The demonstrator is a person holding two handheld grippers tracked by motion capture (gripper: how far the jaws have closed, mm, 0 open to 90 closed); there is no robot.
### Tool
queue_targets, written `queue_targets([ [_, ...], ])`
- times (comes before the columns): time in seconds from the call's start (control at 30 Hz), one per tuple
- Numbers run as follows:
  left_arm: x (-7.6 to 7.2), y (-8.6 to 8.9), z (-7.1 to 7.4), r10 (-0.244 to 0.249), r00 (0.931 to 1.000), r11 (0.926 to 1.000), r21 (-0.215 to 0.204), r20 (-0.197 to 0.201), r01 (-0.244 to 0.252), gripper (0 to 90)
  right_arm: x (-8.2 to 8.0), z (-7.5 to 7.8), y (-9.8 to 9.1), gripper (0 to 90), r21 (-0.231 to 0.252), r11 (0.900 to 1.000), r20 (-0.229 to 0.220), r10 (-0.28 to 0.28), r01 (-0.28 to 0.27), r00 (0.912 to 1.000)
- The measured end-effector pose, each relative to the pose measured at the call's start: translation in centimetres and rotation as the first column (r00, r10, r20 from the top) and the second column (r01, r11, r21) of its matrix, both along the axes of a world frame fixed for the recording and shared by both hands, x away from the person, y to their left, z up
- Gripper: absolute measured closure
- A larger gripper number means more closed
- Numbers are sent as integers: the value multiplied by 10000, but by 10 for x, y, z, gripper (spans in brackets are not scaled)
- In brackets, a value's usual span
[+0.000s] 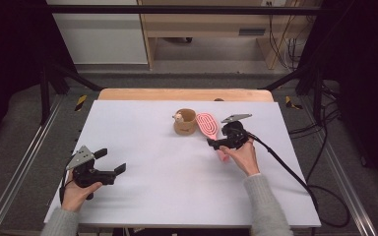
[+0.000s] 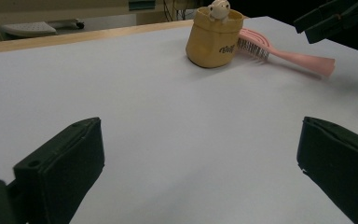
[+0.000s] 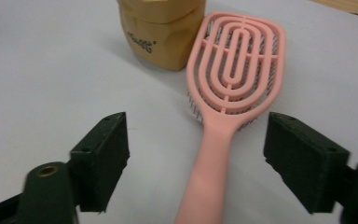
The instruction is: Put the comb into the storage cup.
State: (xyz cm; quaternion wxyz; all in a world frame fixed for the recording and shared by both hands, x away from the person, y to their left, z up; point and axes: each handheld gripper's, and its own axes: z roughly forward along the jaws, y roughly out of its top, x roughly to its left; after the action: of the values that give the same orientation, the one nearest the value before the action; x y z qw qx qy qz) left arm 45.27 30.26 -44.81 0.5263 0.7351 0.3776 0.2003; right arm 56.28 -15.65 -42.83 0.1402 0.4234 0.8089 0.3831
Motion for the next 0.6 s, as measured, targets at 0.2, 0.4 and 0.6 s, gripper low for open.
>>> queue_targets([
  [0.2, 0, 0, 0, -7, 10000, 10000, 26, -7, 7, 6, 5, -3, 1, 83, -370, 9982, -67, -482, 480, 9988],
  [0.4, 0, 0, 0, 8, 10000, 10000, -3, -1, -8, 6, 12, -4, 11, 52, -616, 9966, -65, -550, 545, 9985],
  [0.6, 0, 0, 0, 4, 10000, 10000, -1, -1, -4, 6, 16, -10, 12, 42, -873, 9939, -242, -691, 667, 9973],
])
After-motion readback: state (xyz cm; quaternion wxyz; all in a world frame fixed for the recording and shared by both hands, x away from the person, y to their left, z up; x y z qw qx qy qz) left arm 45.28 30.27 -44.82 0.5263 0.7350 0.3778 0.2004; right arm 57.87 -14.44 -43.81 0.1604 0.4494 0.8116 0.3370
